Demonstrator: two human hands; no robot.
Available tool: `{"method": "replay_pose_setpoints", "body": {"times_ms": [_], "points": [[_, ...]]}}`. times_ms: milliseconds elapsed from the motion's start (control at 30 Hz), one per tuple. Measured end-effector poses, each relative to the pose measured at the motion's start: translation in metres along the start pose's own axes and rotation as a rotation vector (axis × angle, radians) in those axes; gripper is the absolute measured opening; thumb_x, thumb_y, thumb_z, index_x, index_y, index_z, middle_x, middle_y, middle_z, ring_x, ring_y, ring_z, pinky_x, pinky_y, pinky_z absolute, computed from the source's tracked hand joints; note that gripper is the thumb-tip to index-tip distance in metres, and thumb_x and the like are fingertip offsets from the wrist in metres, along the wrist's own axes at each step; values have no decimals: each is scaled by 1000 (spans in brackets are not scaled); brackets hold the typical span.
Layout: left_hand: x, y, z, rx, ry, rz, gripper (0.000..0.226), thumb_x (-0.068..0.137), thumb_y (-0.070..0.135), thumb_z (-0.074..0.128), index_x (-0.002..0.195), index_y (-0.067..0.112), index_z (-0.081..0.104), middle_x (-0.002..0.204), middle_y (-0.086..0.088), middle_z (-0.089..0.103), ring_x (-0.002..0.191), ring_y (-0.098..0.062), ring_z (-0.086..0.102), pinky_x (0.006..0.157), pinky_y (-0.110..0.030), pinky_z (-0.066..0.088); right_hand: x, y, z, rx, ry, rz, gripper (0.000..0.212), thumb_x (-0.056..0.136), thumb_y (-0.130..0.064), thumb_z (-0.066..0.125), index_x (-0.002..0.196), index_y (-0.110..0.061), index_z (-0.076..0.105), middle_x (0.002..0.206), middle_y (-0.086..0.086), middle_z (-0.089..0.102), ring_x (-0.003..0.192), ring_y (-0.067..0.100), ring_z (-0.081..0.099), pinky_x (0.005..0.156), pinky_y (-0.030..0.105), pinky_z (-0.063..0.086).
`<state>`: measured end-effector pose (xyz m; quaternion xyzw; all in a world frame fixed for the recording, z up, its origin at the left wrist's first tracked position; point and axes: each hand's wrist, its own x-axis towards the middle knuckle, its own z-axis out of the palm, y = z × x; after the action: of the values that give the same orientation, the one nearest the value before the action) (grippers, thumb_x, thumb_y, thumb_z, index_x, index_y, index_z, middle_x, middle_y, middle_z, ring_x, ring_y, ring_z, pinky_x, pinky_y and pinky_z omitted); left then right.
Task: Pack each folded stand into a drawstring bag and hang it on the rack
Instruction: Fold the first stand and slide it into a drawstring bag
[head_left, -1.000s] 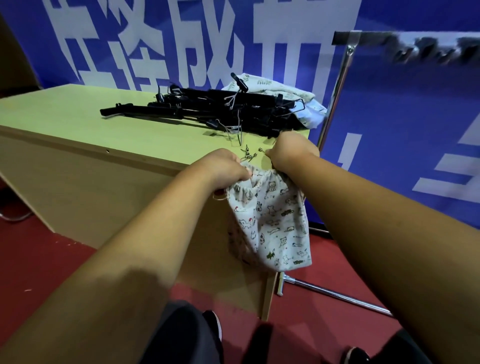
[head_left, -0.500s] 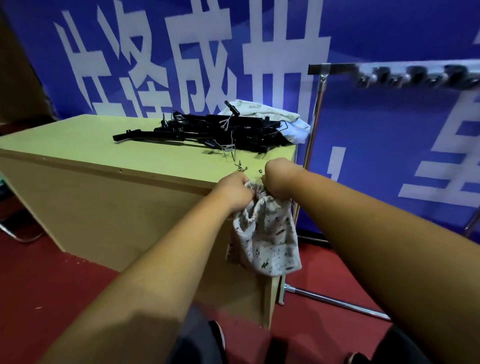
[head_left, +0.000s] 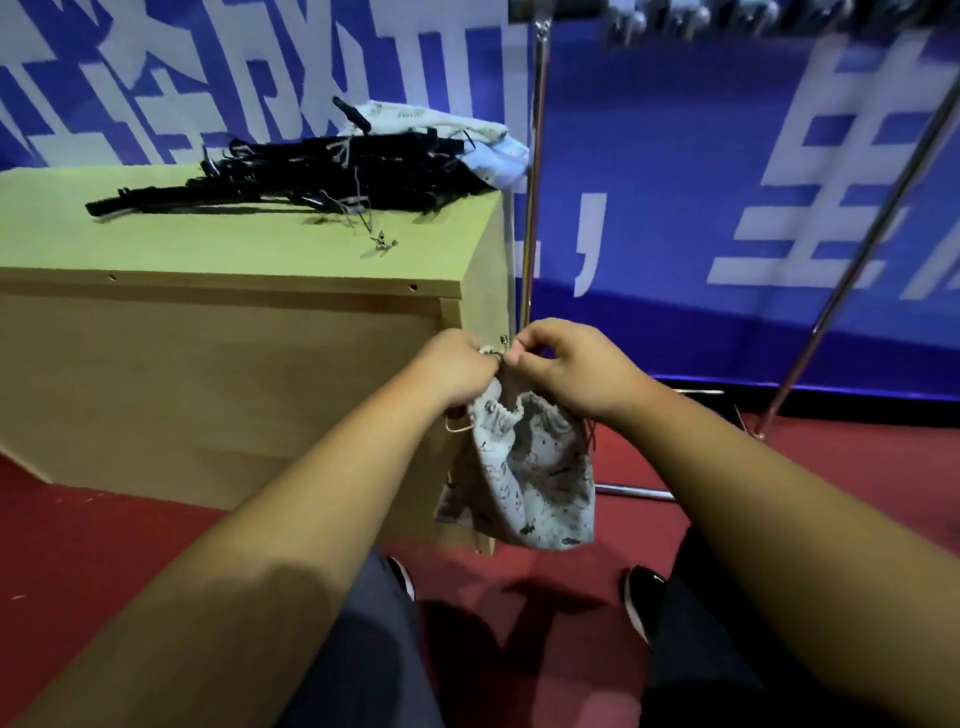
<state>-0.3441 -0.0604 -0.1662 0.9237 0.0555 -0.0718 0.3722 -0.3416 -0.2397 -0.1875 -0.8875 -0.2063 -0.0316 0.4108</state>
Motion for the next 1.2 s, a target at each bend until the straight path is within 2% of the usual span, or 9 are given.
{"method": "replay_pose_setpoints", "body": {"times_ms": [100,233,500,633,733,800,1000,1100,1200], "points": [[8,-1,20,3,-77,-8,25,98,28,67,77,14,71,71,-8,66,67,-24,58,59,-29,39,-14,30,7,-58,-6,31,8,94,-35,80,94,-28,79,99,-4,64,94,10,65,88,32,53],[21,-1,46,-37,-113,-4,19,97,26,66,94,12,79,92,-17,79,72,-23,65,67,-32,47,-24,61,8,-165,-6,29,6,92,-35,81,95,-30,80,98,-3,58,90,11,62,85,39,55],[61,-26,99,-54,-101,5,21,100,33,65,91,17,75,87,-12,79,72,-29,71,65,-33,51,-27,125,19,-50,162,220,30,89,-20,85,117,-26,75,99,-6,54,89,4,56,82,6,36],[80,-49,117,-32,-47,9,16,101,31,64,94,23,76,88,-6,78,79,-33,75,69,-37,59,-1,144,21,-171,-6,306,58,88,-21,83,142,-26,63,116,5,54,100,17,57,84,18,34],[97,-59,121,62,-65,0,20,102,29,64,82,30,68,78,-4,73,55,-26,65,53,-34,54,18,160,23,-186,-17,442,61,87,-20,83,145,-26,63,128,10,64,106,24,64,86,23,42],[107,-62,123,88,-58,2,15,103,27,64,89,29,70,77,-2,73,53,-24,65,51,-33,54,27,167,25,-165,-24,503,53,88,-18,83,138,-26,68,126,6,68,100,21,65,85,25,46],[127,-75,134,256,-79,-1,8,102,28,66,104,22,72,92,-4,73,79,-30,71,70,-33,56,39,178,36,-153,-42,515,26,92,-14,78,114,-28,78,105,-7,67,93,13,67,70,22,46],[132,-78,139,335,-151,-35,25,101,28,67,124,18,70,110,-8,73,98,-32,70,77,-31,52,42,179,46,-187,-89,528,27,92,-10,73,113,-26,78,111,-2,72,98,17,68,79,26,50],[134,-77,144,373,-173,-58,27,101,26,67,126,16,70,113,-9,73,102,-32,70,85,-34,57,42,180,56,-225,-120,562,40,94,-5,66,129,-22,72,132,4,71,116,23,67,84,27,49]]}}
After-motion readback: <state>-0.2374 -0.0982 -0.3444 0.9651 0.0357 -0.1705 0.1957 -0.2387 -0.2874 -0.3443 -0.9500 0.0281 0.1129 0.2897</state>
